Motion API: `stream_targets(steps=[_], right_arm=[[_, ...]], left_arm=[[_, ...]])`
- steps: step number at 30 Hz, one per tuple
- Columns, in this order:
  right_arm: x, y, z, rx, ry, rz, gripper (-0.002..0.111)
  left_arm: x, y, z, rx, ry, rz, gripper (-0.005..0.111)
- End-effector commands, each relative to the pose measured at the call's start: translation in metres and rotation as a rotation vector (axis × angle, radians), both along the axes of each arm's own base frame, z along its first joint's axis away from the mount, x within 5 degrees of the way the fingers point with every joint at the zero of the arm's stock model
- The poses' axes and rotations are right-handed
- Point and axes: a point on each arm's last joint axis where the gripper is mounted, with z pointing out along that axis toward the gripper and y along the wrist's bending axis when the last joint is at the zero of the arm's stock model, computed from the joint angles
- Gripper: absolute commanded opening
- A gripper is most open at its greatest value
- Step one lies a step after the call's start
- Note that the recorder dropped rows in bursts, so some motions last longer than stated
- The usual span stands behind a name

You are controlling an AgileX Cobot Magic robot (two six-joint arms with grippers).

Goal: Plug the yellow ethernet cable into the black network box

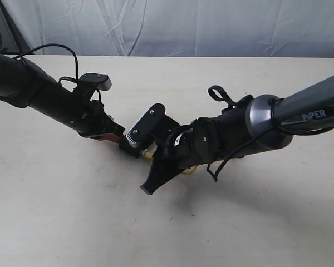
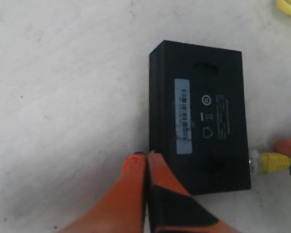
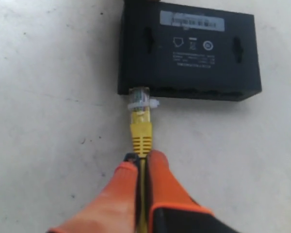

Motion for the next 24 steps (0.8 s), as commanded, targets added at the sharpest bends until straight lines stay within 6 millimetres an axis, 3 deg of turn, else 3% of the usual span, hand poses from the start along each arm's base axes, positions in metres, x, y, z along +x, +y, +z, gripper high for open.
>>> stream_targets(steps=[1, 13, 19, 24], right_arm=[[0.006, 0.001, 0.002, 0.028, -0.073, -0.026, -0.001], [0.006, 0.001, 0.002, 0.028, -0.076, -0.028, -0.001], [0.007, 0.001, 0.017, 0.060, -0.113, -0.031, -0.001], [0.008, 0.001, 0.019, 0.065, -0.123, -0.034, -0.001]], left_arm=[[-0.004, -0.004, -0.001, -0.027, 0.033, -0.021, 0.000], [-0.004, -0.004, -0.001, -0.031, 0.036, -0.023, 0.000], [-0.004, -0.004, -0.001, -0.030, 0.034, -0.021, 0.000], [-0.004, -0.004, -0.001, -0.027, 0.034, -0.023, 0.000]])
